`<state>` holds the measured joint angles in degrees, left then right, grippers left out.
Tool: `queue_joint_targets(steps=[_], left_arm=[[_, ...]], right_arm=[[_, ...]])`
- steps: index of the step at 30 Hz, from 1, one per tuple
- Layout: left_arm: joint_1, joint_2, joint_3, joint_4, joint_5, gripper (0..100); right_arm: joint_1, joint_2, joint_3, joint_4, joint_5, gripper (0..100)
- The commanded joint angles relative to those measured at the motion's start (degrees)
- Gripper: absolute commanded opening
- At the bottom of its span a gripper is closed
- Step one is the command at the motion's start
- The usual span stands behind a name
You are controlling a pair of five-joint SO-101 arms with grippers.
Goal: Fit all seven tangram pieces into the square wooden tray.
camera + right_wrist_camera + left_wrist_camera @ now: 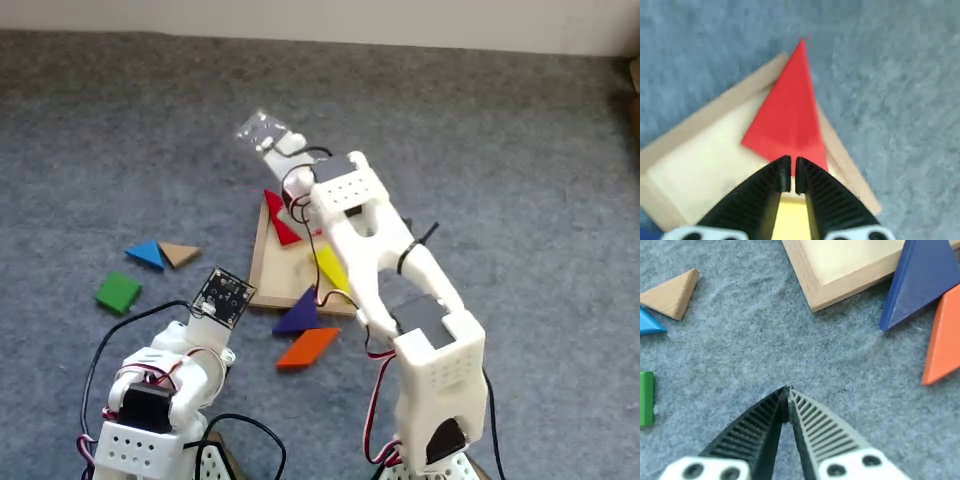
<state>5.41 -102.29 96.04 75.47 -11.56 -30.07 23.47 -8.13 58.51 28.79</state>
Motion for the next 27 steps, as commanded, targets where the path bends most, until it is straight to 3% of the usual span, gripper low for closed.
queue_joint_targets(steps=[1,10,16,22,27], left_arm=[[-0.4,-1.19,1.1,0.35,0.35,1],[-0.4,-1.19,1.1,0.35,0.35,1],[-0.4,-1.19,1.1,0.35,0.35,1],[-0.4,-1.19,1.1,0.35,0.35,1],[-0.4,-1.19,1.1,0.35,0.35,1]], right_arm=[[-0.66,-3.91,-2.95,-4.44,-3.08,3.0],[-1.8,4.18,-3.38,-5.93,-4.75,3.0],[0.13,6.02,-3.21,-1.54,-4.48,3.0],[1.36,6.02,-3.03,5.85,3.87,3.0],[2.51,6.02,-3.47,6.73,4.66,3.0]])
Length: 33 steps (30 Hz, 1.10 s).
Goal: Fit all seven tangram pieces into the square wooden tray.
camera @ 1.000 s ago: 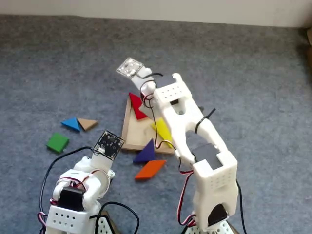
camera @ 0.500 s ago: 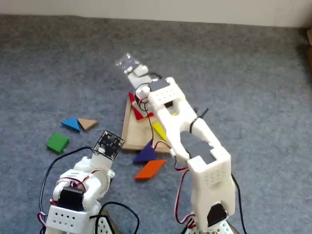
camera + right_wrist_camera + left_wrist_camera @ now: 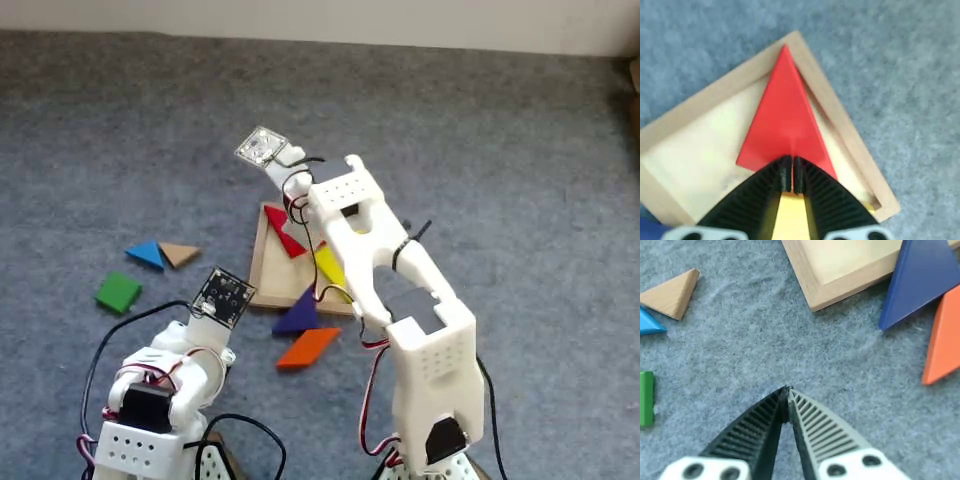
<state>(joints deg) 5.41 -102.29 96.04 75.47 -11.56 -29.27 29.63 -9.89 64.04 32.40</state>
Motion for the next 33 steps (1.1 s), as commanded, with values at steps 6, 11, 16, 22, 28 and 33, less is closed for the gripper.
queue_joint_targets(steps=[6,11,16,22,28,33], left_arm=[[-0.4,-1.19,1.1,0.35,0.35,1],[-0.4,-1.19,1.1,0.35,0.35,1],[-0.4,-1.19,1.1,0.35,0.35,1],[-0.4,-1.19,1.1,0.35,0.35,1],[-0.4,-1.19,1.1,0.35,0.35,1],[-0.4,-1.19,1.1,0.35,0.35,1]], right_arm=[[2.86,-0.22,-5.49,2.86,1.14,3.0],[2.42,-0.13,-11.3,6.9,0.7,3.0],[-0.13,0.22,-14.55,6.64,-2.37,3.0],[-2.51,1.36,-11.91,3.47,-3.43,3.0],[-1.01,5.32,-8.22,3.91,-2.9,3.0],[2.15,4.18,-8.13,4.0,-2.9,3.0]])
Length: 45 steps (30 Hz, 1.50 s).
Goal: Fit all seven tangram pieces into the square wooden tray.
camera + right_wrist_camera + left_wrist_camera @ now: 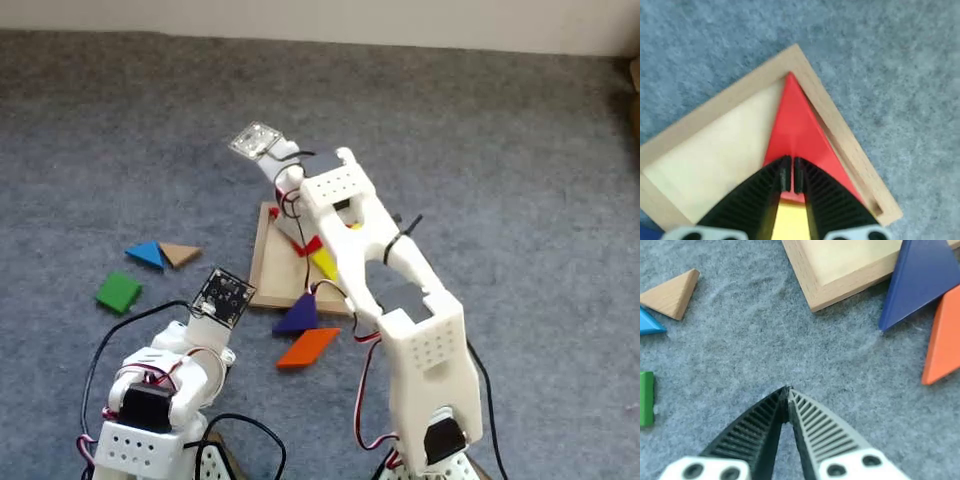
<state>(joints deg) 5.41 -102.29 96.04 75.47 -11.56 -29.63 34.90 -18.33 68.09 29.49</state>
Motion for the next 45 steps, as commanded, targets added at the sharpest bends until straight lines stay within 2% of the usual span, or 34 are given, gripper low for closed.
queue_joint_targets(steps=[1,8,17,28,35,40,45], left_arm=[[-0.4,-1.19,1.1,0.35,0.35,1],[-0.4,-1.19,1.1,0.35,0.35,1],[-0.4,-1.19,1.1,0.35,0.35,1],[-0.4,-1.19,1.1,0.35,0.35,1],[-0.4,-1.19,1.1,0.35,0.35,1],[-0.4,-1.19,1.1,0.35,0.35,1],[-0.4,-1.19,1.1,0.35,0.35,1]], right_arm=[[2.77,-1.8,0.31,-0.04,0.0,3.0],[3.3,-6.02,-0.04,3.65,2.46,3.0],[3.38,-16.57,0.48,10.95,2.11,3.0],[3.56,-24.4,0.57,21.67,-4.57,3.0],[7.25,-30.02,1.01,27.65,-6.07,3.0],[7.69,-39.69,10.77,26.42,-6.07,3.0],[7.96,-52.44,27.3,18.95,-6.07,3.0]])
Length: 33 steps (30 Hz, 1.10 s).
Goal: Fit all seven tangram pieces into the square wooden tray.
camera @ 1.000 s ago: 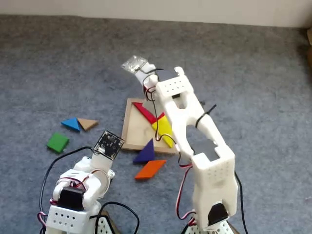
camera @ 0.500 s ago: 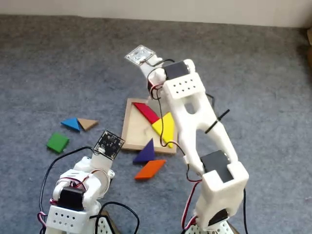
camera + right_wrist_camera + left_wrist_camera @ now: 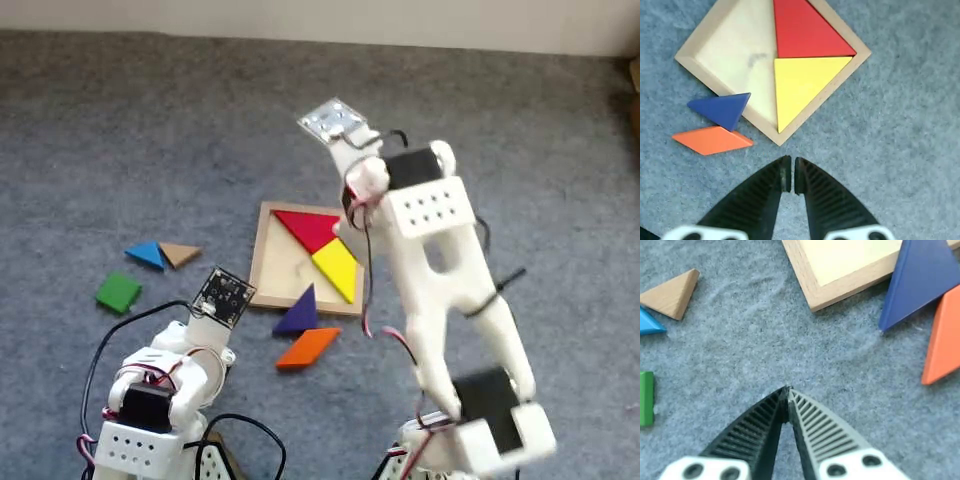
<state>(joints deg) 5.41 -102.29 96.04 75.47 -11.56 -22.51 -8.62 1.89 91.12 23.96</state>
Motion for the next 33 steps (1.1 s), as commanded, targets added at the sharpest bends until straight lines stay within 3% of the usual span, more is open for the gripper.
queue_joint_targets(steps=[1,6,13,24,28,33], left_arm=[[-0.4,-1.19,1.1,0.35,0.35,1],[-0.4,-1.19,1.1,0.35,0.35,1],[-0.4,-1.19,1.1,0.35,0.35,1],[0.22,-1.27,1.1,0.35,0.26,1],[-3.91,-1.27,-1.27,0.53,0.09,1],[-15.08,-1.27,-11.03,0.09,-1.58,1]], right_arm=[[0.84,-11.56,10.42,-5.41,-0.53,3.0],[1.01,-24.66,25.36,-9.1,-0.53,3.0],[7.08,-40.84,42.07,-12.62,-0.53,3.0],[10.15,-58.86,60.7,-16.84,-0.53,3.0],[10.15,-63.96,64.04,-17.27,-0.53,3.0],[10.15,-67.91,68.18,-20.0,-0.53,3.0]])
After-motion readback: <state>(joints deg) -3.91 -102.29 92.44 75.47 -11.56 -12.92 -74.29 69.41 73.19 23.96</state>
